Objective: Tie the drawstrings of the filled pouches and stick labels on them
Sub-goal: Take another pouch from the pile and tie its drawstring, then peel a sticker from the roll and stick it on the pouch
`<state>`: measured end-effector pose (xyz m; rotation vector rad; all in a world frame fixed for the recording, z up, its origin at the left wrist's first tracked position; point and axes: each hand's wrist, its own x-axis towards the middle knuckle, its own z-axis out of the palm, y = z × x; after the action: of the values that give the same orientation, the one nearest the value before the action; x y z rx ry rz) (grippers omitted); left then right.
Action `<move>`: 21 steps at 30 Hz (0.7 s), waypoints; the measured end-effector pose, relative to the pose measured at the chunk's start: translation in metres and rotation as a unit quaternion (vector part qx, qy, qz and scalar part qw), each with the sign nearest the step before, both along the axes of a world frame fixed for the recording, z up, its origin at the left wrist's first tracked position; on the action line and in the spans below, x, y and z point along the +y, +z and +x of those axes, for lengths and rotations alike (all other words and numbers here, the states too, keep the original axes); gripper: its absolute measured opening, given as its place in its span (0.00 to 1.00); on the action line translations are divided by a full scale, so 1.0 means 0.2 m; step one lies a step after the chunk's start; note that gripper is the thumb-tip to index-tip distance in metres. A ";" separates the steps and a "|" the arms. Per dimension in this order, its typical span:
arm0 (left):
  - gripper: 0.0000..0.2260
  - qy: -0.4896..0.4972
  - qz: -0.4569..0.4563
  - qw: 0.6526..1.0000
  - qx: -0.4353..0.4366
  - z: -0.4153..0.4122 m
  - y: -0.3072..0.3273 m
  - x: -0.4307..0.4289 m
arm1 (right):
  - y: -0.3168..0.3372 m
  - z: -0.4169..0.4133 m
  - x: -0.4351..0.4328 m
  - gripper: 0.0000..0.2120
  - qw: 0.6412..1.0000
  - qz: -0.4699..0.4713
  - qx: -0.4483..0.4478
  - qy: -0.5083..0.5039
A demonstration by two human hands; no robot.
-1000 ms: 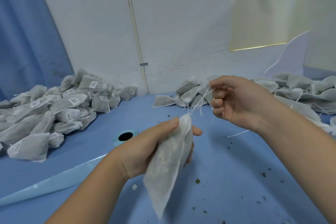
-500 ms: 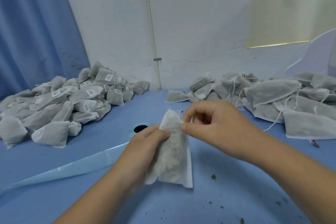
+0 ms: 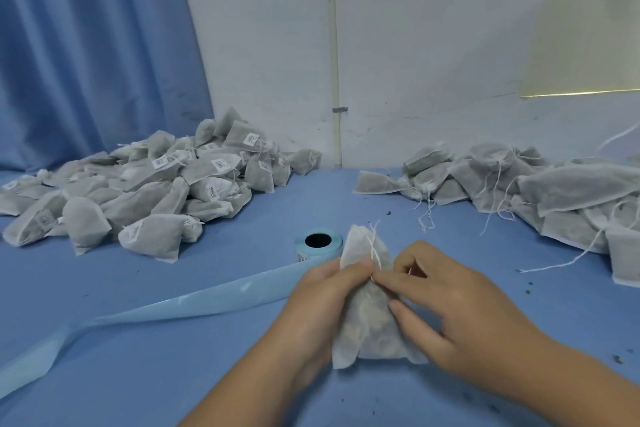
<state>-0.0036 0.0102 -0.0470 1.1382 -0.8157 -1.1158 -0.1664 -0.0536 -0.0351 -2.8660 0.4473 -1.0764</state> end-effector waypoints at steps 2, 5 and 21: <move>0.16 -0.005 0.010 1.000 -0.011 0.01 0.00 0.00 | -0.01 0.01 0.01 0.15 1.000 0.010 0.003 0.000; 0.17 -0.006 0.032 0.999 -0.026 0.02 -0.02 0.00 | -0.02 0.02 0.03 0.16 0.998 -0.021 0.054 -0.022; 0.12 0.120 0.066 0.933 -0.333 0.09 0.01 -0.01 | -0.05 0.09 0.00 0.12 0.983 0.139 -0.123 -0.011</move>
<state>0.0152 0.0092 -0.0451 1.7202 -1.0881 -0.5759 -0.1474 -0.0540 -0.0448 -2.4551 0.5615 -1.2407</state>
